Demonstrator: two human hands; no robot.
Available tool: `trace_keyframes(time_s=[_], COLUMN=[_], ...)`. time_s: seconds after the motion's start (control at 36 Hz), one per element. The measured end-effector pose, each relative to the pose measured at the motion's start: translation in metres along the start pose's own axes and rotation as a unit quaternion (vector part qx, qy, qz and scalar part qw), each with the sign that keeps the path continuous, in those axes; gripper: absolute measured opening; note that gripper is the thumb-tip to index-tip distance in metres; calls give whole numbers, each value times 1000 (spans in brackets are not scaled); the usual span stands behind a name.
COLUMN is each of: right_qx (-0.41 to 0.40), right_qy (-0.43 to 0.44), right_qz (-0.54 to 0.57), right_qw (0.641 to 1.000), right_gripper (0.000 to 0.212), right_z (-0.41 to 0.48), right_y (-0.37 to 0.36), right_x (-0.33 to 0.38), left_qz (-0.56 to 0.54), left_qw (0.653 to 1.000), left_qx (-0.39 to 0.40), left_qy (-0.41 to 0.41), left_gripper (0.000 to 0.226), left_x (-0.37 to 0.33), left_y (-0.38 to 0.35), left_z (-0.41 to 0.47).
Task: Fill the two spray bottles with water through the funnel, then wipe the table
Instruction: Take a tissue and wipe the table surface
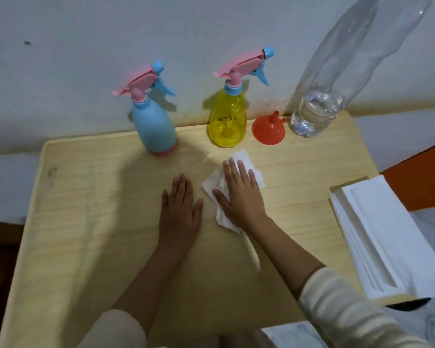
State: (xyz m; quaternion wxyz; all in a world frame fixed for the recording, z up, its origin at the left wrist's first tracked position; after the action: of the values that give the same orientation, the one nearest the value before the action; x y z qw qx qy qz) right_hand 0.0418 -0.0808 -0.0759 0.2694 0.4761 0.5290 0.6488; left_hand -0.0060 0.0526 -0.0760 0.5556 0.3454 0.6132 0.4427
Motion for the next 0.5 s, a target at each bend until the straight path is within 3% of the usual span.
trace_keyframes(time_s=[0.33,0.5], right_qx=[-51,-69], right_qy=[-131,-167], right_qz=[18,36], right_qw=[990,983], right_gripper=[71,72], right_z=[-13,-5], right_y=[-6,-19], right_x=[2,42], left_qz=[6,18], left_qw=[997,995], left_qx=[-5,1], left_qy=[81,93], left_gripper=[68,66], left_x=[57,114], left_y=[25,44], left_z=[-37,-45])
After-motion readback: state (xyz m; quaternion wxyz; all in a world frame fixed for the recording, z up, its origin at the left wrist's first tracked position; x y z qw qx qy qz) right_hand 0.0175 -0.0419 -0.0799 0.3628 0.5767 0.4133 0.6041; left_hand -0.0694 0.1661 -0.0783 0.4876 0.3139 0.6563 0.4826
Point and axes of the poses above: each hand's wrist, its own z-axis towards the middle knuckle, its own y-axis out of the back of the hand, x = y × z, the point moved 10 cm from there along z, towards the middle knuckle, and after that the axes turned 9 degrees about y, right-handed, at the moved point
